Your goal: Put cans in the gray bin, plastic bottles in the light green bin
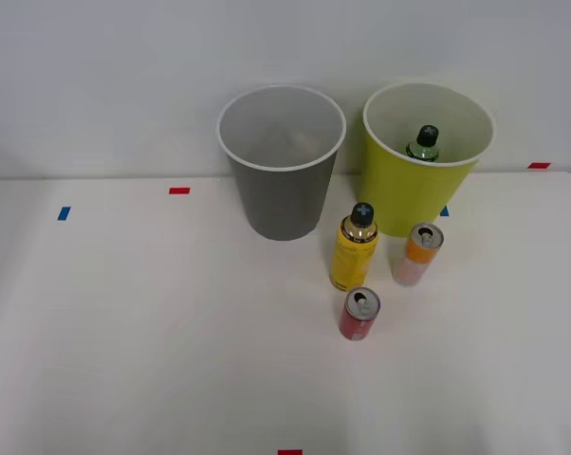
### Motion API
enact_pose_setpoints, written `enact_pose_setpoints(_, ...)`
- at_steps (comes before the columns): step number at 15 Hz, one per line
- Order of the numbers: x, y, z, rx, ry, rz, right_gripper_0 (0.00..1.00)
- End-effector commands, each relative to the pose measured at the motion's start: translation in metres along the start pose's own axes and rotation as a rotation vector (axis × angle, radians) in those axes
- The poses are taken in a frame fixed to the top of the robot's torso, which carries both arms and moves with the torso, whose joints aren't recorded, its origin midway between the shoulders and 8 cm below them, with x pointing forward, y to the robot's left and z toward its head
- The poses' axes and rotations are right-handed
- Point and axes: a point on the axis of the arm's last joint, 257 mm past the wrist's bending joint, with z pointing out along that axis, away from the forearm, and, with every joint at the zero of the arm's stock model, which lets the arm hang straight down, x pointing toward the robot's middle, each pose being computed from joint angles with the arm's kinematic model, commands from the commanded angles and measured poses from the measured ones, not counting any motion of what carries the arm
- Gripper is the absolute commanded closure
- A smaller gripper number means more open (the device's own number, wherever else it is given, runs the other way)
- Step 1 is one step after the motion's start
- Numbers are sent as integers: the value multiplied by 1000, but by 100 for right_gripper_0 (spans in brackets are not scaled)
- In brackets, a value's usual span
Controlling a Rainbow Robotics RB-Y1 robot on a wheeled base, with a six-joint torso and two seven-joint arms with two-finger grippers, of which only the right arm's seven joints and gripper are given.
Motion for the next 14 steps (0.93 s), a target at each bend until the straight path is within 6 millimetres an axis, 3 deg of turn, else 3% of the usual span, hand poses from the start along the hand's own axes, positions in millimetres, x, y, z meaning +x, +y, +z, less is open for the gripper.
enact_pose_setpoints(1,0,0,0,0,0,0,0)
enact_pose_setpoints(14,0,0,0,0,0,0,0)
